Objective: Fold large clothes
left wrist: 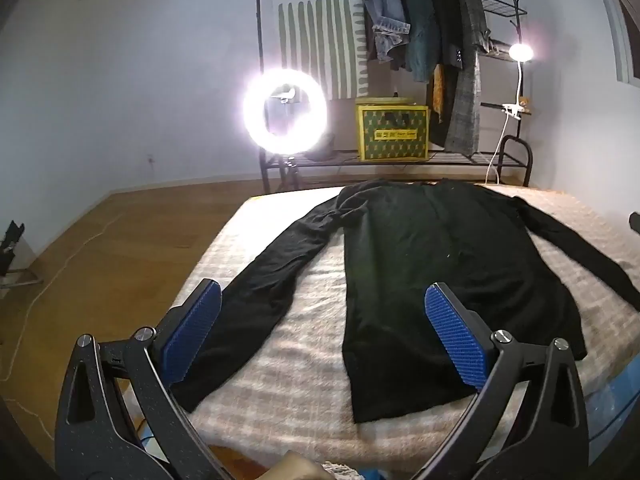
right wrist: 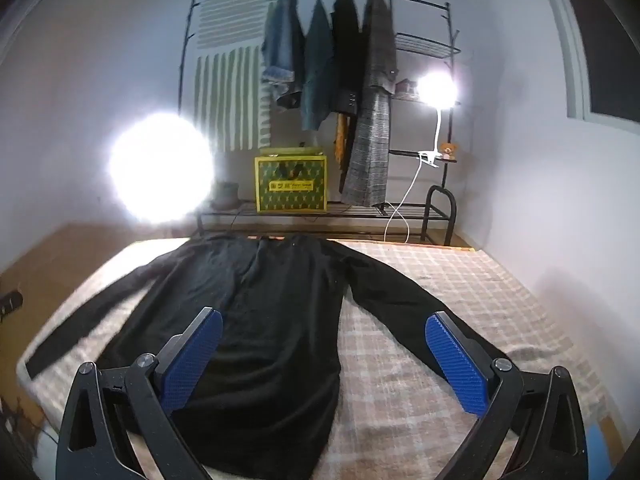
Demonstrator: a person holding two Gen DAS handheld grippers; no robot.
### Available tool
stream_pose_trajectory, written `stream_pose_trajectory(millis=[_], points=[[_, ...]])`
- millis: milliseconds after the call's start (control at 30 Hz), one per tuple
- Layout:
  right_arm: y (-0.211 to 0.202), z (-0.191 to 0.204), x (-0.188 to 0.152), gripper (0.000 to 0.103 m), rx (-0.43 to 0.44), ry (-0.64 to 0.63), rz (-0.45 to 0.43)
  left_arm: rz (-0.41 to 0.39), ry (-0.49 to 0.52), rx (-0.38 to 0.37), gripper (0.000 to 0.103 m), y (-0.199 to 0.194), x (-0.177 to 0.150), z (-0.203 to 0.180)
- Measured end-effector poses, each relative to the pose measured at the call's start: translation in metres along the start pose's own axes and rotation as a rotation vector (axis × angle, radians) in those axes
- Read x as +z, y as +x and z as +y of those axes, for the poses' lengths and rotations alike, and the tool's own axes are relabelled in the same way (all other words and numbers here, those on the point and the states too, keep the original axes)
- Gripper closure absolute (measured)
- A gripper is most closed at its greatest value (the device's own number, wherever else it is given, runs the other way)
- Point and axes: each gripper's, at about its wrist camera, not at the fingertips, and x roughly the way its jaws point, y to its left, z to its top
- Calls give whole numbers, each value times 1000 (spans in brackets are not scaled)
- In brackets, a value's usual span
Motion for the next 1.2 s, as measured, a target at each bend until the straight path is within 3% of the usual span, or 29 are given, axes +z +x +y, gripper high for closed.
stream_pose_trajectory(millis=[133,267,400,500,600,833,1200], points=[[-9,-3,1,0,1,-27,-15,-47,8,29,0,-22,-10,-9],[-26,-20,-13,0,18,1,24,-86,-5,28,0,-48,-14,-27],[-53,-53,-29,0,5,103,30,-68,-43,-18,0,-70,-17,-44],[-74,-66,-29,0,13,161,-11,-79,-33,-28,0,-86,-20,-57],[-94,-62,-27,0,11,145,-75,-95,-24,-38,0,-100,-23,-62],[-116,-49,-26,0,37,103,-123,-119,-36,-36,0,-122,-31,-52],[-128,-41,-28,0,39,94,-97,-145,-20,-14,0,-135,-32,-38]])
